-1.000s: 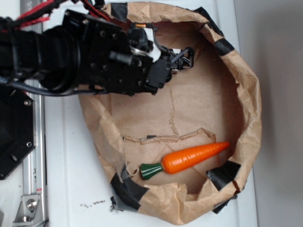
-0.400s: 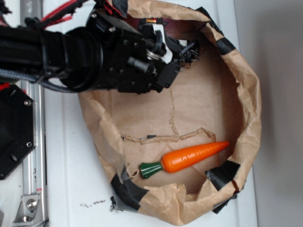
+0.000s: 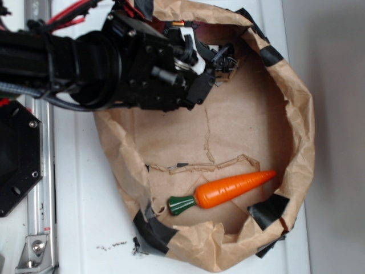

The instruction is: Grab the yellow duck.

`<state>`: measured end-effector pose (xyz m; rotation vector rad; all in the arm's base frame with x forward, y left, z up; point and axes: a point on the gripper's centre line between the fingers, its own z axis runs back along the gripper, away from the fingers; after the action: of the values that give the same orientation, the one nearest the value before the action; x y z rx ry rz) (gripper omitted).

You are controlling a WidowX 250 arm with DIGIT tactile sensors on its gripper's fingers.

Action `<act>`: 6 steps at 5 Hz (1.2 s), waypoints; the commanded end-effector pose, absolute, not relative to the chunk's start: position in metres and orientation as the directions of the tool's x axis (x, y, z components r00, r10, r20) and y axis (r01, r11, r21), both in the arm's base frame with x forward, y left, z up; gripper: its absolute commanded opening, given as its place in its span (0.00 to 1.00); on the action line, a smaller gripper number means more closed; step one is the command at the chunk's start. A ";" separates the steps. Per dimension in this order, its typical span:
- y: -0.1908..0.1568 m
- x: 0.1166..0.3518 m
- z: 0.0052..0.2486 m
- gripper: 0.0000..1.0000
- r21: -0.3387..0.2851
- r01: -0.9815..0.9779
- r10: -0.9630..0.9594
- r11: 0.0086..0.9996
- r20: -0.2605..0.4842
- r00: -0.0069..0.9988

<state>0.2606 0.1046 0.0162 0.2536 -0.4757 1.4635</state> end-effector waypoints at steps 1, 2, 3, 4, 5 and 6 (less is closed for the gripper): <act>0.109 0.248 0.027 0.00 -0.143 -0.979 0.897 0.143 0.436 0.068; 0.092 0.247 0.041 0.00 -0.125 -0.923 0.894 0.365 0.325 0.310; 0.081 0.248 0.082 0.00 -0.170 -0.814 0.831 0.556 0.153 0.535; 0.085 0.262 0.106 0.00 -0.080 -0.665 0.670 0.742 0.086 0.737; 0.075 0.269 0.126 0.00 0.041 -0.459 0.454 0.888 0.089 0.886; 0.061 0.261 0.116 0.00 -0.029 -0.398 0.399 0.917 0.074 0.914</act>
<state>0.2564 0.0419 0.0965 -0.0145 -0.0212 0.4133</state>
